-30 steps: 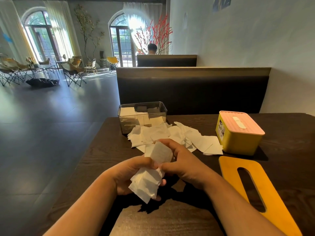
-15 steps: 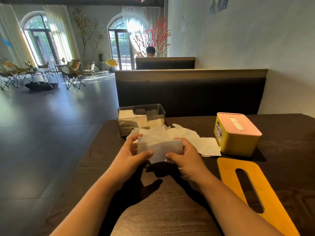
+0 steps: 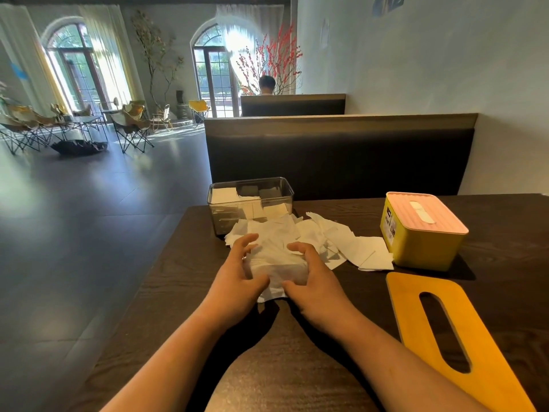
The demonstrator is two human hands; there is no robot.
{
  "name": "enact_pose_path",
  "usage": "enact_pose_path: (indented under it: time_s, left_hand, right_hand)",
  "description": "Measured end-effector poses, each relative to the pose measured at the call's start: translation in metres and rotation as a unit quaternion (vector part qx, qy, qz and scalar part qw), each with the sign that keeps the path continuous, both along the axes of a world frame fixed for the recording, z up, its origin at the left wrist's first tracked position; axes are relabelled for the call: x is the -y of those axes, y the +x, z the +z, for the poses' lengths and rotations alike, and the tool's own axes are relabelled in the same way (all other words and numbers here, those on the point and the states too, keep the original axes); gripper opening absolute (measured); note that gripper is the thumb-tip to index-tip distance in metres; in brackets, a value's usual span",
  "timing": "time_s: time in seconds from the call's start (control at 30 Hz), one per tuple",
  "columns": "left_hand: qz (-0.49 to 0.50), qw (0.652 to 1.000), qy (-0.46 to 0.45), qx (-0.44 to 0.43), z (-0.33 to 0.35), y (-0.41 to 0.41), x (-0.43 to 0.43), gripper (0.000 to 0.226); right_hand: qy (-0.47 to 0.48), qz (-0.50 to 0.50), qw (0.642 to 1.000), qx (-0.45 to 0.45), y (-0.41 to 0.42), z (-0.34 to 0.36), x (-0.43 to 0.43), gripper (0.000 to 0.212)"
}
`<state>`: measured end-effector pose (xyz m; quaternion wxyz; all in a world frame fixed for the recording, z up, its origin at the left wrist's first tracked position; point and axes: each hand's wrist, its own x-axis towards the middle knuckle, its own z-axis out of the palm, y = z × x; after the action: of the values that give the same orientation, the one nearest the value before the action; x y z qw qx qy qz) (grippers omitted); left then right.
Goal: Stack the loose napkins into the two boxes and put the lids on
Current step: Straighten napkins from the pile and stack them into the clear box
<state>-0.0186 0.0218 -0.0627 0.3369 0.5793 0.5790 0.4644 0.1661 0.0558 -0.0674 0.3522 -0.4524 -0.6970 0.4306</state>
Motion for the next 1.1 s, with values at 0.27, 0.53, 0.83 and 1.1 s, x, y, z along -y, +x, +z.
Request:
enact_pose_path:
  time_s: [0.27,0.53,0.83,1.1]
  left_hand:
    - [0.07,0.994,-0.003,-0.09,-0.003,0.0,0.001,0.085]
    - [0.101,0.975,-0.02,-0.199,0.014,-0.007,0.006,0.038]
    - [0.057,0.984,-0.043,-0.161,0.007,-0.006,0.004,0.024]
    - [0.095,0.987,-0.035,-0.128,0.006,-0.009,0.0,0.008]
  right_hand:
    - [-0.015,0.011,1.0,0.014,0.004,0.001,-0.001,0.084]
    - [0.0,0.003,0.999,0.033,0.003,-0.003,-0.004,0.07]
    - [0.019,-0.006,1.0,-0.003,0.003,-0.006,-0.006,0.065]
    - [-0.009,0.001,1.0,0.003,0.002,-0.002,-0.005,0.083]
